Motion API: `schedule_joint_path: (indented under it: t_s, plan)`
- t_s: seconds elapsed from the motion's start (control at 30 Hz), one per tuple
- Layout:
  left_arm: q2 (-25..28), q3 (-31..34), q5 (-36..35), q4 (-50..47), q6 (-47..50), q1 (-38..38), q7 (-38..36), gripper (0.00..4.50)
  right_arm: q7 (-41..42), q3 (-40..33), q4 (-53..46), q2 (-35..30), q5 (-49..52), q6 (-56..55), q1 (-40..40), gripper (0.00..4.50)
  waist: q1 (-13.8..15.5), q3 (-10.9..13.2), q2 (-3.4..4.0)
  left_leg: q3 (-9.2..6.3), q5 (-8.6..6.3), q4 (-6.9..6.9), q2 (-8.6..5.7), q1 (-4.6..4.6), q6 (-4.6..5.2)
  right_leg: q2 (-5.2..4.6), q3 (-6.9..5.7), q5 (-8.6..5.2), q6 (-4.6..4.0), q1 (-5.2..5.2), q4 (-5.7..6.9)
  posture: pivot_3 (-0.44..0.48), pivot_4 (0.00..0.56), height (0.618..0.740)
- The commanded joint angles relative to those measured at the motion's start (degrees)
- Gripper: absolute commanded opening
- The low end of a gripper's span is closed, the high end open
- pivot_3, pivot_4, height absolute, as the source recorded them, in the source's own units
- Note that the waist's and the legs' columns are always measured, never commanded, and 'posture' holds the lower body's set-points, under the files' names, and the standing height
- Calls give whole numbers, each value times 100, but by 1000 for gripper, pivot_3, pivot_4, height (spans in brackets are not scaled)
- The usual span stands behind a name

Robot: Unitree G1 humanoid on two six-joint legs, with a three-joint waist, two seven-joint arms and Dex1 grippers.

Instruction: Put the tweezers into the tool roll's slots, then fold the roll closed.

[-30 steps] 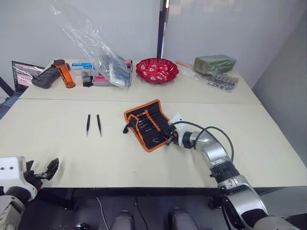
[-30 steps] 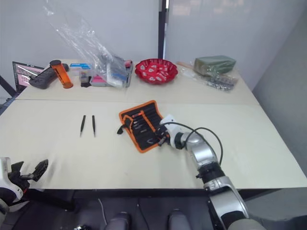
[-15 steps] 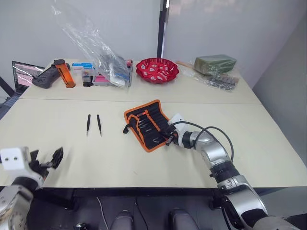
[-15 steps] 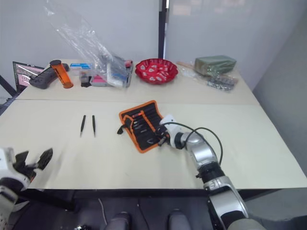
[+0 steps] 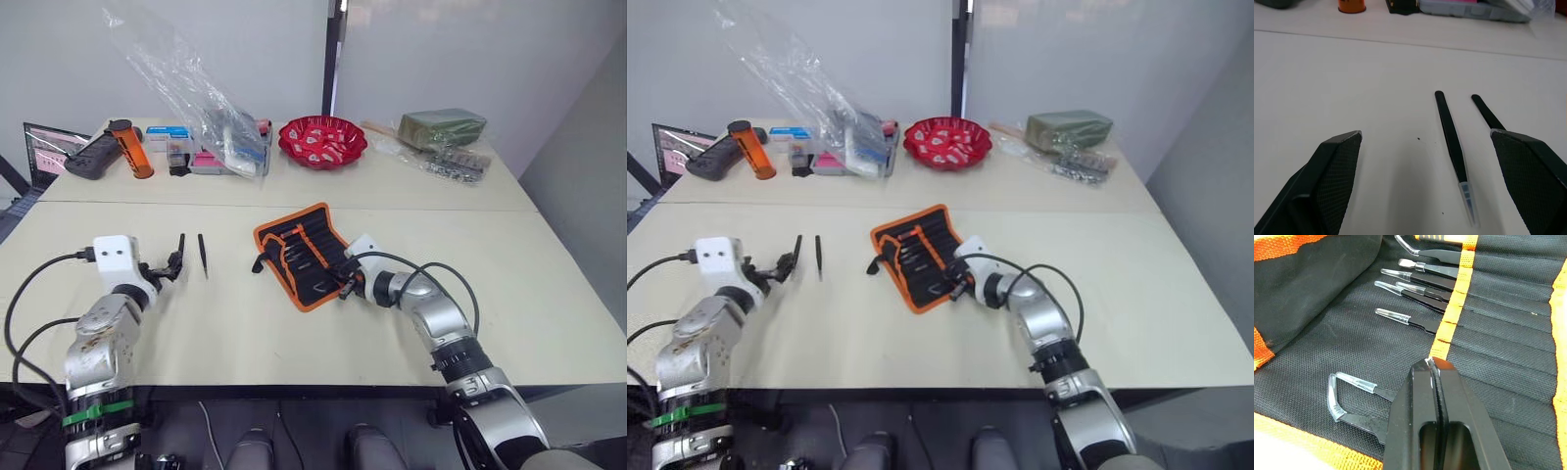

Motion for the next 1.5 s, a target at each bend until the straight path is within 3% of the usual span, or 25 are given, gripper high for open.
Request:
schedule_joint_path:
  t_s: [0.03,0.07,0.17,0.4,0.53,0.73,0.97,1.27,1.5]
  plan:
    - [80,-241,177,403,-101,-362,80,4472,-13,168,351,-93,-210,486,320,0,0,2,3,0,0,0,-1,-1,0,0,0,0,0,-2,0,0,150,740]
    - [77,-290,207,526,-99,-453,107,4472,-17,166,346,-93,-209,500,313,0,5,2,4,0,0,0,-1,-1,0,-1,0,0,1,-2,1,0,150,740]
    - [62,-419,329,797,-47,-638,240,3626,-38,157,325,-91,-207,534,299,0,4,2,4,-1,0,0,-1,-3,0,-1,0,-1,2,-3,1,0,150,740]
    - [47,-528,433,756,155,-629,356,1297,-86,83,312,-65,-160,577,281,0,8,3,9,-1,0,0,-5,-3,0,-5,0,-2,5,-2,1,0,150,740]
    - [3,-264,296,546,127,-510,449,23,-104,69,316,-50,-154,588,276,0,5,4,10,-1,0,0,-5,-3,0,-5,0,-4,8,-2,2,0,150,740]
    - [164,229,-169,-70,-4,-359,206,23,-134,37,290,-75,-167,580,309,0,3,6,11,-1,0,-1,-3,-5,0,-4,0,-4,8,-5,2,0,150,740]
    - [820,-79,-832,-1040,398,-858,-833,23,-109,32,-136,-219,-151,754,451,0,62,15,17,-5,1,5,-9,-24,-2,-8,-3,-3,11,-13,-5,0,150,740]
    - [1534,-1786,-1210,-1298,1829,-2251,-2259,23,-226,-114,-781,-273,-33,1084,752,0,39,34,48,-7,-1,-3,-13,-48,1,-10,-3,0,20,-25,-38,0,150,740]
    - [1100,-3112,-954,-906,2122,-3179,-2801,23,-402,-239,-1330,-267,85,1437,1054,0,36,49,63,-7,-3,-4,-15,-57,6,-10,-2,1,23,-27,-48,0,150,740]
